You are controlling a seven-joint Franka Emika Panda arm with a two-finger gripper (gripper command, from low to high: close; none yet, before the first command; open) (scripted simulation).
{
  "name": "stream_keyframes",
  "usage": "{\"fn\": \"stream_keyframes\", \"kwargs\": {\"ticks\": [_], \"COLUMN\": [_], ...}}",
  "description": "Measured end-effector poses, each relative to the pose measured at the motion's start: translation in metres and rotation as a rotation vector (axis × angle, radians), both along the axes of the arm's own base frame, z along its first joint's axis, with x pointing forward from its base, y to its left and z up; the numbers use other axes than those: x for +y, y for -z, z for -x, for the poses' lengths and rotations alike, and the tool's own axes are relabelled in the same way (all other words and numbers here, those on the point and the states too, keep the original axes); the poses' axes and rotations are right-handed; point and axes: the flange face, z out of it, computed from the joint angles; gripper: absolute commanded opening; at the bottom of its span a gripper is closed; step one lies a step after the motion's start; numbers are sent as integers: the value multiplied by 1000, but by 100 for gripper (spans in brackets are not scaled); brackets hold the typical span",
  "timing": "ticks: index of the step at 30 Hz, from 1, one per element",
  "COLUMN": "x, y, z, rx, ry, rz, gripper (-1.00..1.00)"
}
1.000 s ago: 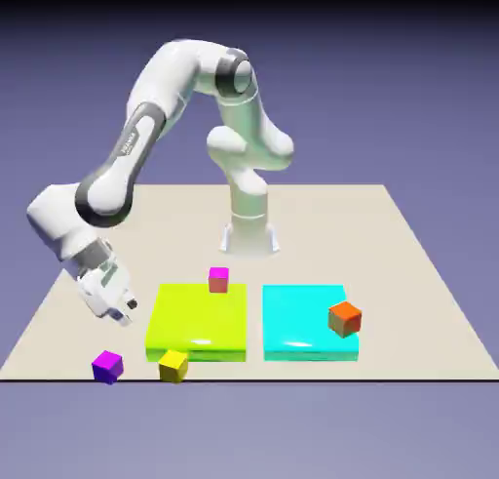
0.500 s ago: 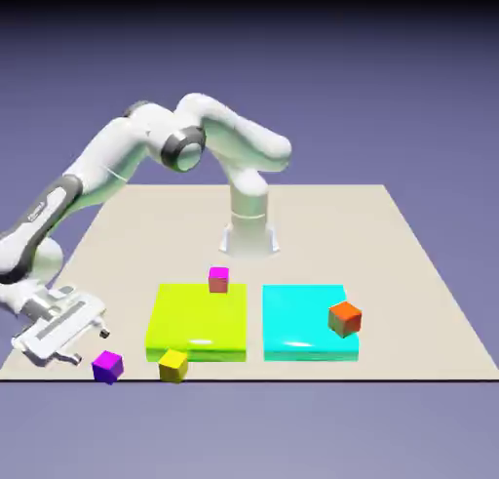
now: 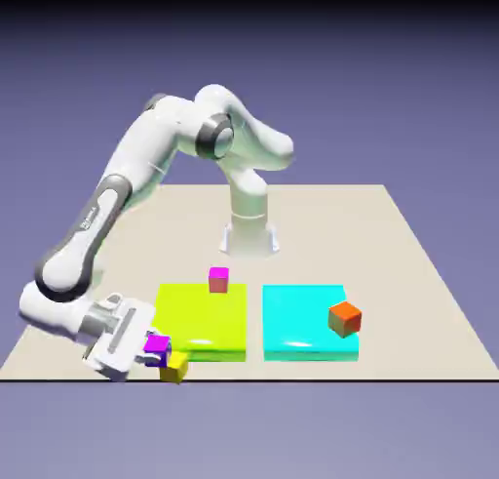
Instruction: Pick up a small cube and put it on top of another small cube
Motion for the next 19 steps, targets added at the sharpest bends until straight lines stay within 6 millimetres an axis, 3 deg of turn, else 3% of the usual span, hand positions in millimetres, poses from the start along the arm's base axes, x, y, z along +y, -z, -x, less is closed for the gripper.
{"fn": "stream_keyframes", "kwargs": {"ticks": [5, 8, 11, 13, 15, 16, 18, 19], "x": [141, 222, 300, 304, 332, 340, 340, 327], "y": [-28, -44, -60, -61, -32, -23, -23, -37], "z": [-5, 9, 35, 37, 60, 67, 68, 55], "rx": [-2, -5, -9, -10, -10, -9, -9, -10], "ry": [-284, -460, -640, -652, -652, -652, -654, -653], "rz": [1, 6, 16, 16, 15, 16, 17, 15], "gripper": [-100, -100, -100, -100, -100, 100, 100, 100]}}
